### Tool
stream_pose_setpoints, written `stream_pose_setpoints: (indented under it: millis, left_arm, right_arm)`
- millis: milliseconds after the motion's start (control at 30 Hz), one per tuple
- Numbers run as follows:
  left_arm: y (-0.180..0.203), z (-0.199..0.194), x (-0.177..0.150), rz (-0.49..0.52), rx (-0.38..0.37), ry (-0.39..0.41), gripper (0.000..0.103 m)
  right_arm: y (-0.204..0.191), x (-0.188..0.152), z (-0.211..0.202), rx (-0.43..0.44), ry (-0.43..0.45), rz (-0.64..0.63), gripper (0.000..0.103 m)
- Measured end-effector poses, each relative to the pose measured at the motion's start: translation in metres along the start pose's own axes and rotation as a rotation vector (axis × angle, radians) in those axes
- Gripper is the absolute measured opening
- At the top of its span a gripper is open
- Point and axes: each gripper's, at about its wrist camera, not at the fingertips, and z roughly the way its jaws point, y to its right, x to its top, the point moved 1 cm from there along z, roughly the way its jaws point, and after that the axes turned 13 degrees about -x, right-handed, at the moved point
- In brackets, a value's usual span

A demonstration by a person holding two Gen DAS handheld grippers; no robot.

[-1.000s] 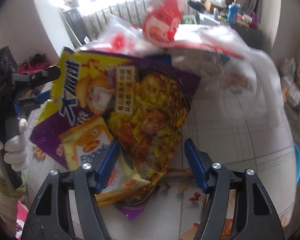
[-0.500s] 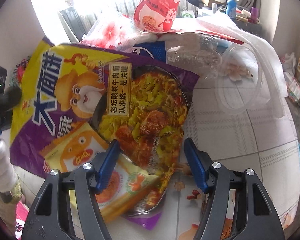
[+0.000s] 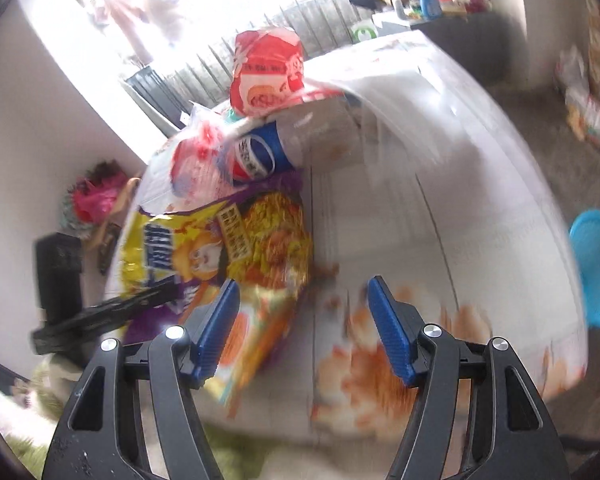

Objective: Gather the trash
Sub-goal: 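Grasp the purple noodle bag with the left gripper while the right gripper grasps the Enaak pack, then carry the purple bag and Enaak pack with both grippers over the blue wastebasket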

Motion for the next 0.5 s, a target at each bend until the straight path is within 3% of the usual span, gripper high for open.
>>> stream_pose_setpoints:
  millis: [100, 233, 400, 500]
  left_arm:
    - [0.001, 0.009, -0.005, 0.000, 0.014, -0.006, 0.009]
    - [0.005, 0.016, -0.003, 0.006, 0.033, -0.005, 0.009]
    - [0.009, 0.020, -0.007, 0.009, 0.046, -0.005, 0.009]
    - [0.012, 0.028, -0.006, 0.016, 0.055, -0.005, 0.009]
  right_arm:
    - [-0.012, -0.018, 0.004, 0.083, -0.095, 0.045, 0.053]
    - [-0.011, -0.035, 0.005, 0.107, -0.192, 0.084, 0.043]
    - [-0.013, -0.030, -0.001, 0.141, -0.172, 0.088, 0.040]
    - [-0.016, -0.044, 0.008, 0.145, -0.202, 0.094, 0.040]
